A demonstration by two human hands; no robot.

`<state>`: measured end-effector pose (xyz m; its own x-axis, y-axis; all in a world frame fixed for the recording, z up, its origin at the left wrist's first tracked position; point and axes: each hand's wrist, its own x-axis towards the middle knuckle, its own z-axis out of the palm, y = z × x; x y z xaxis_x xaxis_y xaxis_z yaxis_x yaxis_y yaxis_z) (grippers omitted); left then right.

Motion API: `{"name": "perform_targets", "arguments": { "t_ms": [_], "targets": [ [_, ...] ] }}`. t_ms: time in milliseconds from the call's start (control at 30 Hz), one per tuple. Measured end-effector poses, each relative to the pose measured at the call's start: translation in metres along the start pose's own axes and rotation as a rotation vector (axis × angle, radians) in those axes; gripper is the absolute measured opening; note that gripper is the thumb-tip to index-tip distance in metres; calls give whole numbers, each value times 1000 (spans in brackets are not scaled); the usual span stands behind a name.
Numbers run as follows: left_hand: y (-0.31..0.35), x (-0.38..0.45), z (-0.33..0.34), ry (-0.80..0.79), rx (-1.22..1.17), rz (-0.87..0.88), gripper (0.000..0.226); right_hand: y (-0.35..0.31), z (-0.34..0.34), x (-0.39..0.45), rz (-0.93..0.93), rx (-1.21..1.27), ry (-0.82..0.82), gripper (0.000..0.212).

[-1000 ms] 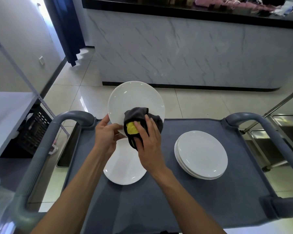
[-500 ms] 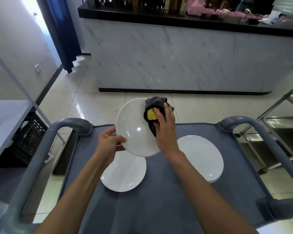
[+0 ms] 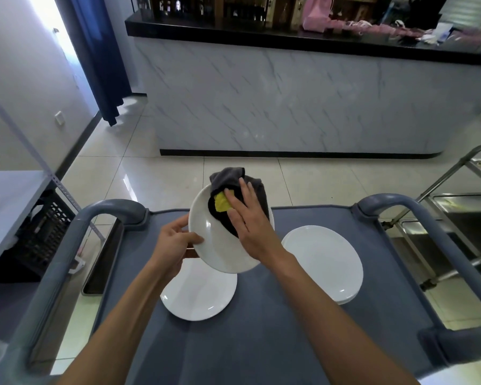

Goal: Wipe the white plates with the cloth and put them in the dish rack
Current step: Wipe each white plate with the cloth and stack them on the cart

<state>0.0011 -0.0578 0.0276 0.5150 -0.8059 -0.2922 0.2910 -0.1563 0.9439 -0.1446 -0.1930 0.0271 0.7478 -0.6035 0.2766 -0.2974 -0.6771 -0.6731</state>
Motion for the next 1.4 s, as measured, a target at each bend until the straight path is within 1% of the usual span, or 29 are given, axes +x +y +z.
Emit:
{"name": "perform_targets", "arguments": {
  "t_ms": [33, 100, 133, 200, 333, 433, 500, 667, 767, 933, 1000, 1167, 1400],
  "targets": [
    [-1, 0, -2, -1, 2, -1, 56, -1, -1, 0, -5, 12, 21, 45],
    [-2, -1, -4, -5, 5, -2, 56, -3, -4, 1, -6, 21, 123, 40],
    [-4, -1, -5, -8, 3, -2, 56, -4, -5, 2, -4, 10, 171, 40],
    [-6, -2, -4, -19, -8, -5, 55, -4, -6, 3, 7, -25, 211, 44],
    [-10, -2, -1, -52, -16, -2, 53, 4, -11, 3, 72, -125, 199, 55],
    [-12, 0, 3, -86, -18, 0, 52, 9, -18, 2, 77, -228, 189, 58],
    [-13, 1, 5, -100, -7, 13, 53, 11, -24, 0, 76, -247, 197, 60],
    [-10, 3, 9, -130, 7, 51, 57, 17, -48, -3, 77, -197, 131, 74],
    [-8, 3, 12, -149, 16, 59, 54, 21, -59, -4, 106, -184, 94, 80],
    [-10, 1, 16, -162, 74, 48, 57, 28, -70, -10, 118, -42, 119, 71],
    [-10, 1, 16, -148, 101, 48, 56, 30, -72, -14, 102, 2, 125, 68],
    [-8, 2, 23, -78, 184, 88, 58, 34, -75, -18, 146, 117, 126, 62],
    [-14, 0, 41, 82, 181, 142, 40, 33, -73, -27, 129, 163, 165, 58]
  ]
}}
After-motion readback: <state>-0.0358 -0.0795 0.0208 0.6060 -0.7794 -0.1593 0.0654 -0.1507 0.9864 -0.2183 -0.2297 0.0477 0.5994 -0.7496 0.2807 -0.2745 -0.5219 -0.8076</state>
